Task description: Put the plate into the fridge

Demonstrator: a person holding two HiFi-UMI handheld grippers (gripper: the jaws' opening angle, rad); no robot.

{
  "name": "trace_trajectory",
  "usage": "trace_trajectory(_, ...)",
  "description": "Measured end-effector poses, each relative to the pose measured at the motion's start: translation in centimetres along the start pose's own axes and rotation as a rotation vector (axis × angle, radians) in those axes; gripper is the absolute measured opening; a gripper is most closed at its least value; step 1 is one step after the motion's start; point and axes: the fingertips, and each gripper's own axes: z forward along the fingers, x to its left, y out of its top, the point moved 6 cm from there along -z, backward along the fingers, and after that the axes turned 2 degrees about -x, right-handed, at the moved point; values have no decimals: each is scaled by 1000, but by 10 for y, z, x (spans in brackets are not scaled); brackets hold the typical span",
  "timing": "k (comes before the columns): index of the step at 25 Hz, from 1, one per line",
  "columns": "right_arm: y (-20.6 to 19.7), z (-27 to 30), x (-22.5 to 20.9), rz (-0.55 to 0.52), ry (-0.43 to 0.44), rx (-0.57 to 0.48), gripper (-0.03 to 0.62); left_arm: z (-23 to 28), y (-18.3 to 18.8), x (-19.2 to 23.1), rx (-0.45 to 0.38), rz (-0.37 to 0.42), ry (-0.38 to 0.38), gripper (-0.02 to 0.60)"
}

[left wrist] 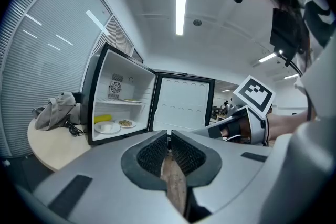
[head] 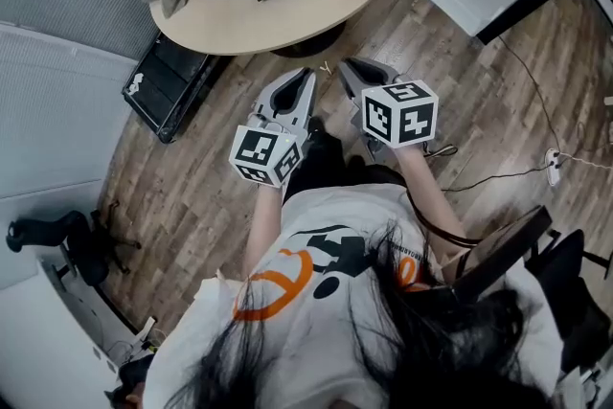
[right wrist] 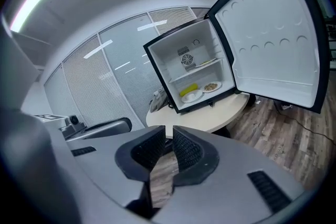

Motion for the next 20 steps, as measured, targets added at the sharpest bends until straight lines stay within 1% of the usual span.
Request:
trace_trajectory(8, -14, -17, 15, -25, 27, 6, 49, -22, -6, -21, 0, 11, 11, 18)
trace_trajectory(13, -18, -22, 25, -59, 34, 9, 48, -33, -5, -26, -12, 20, 21, 18)
trace_trajectory(20, -19, -19, 32, -67, 39, 0, 46, -40, -3, -24, -23, 30, 22, 18)
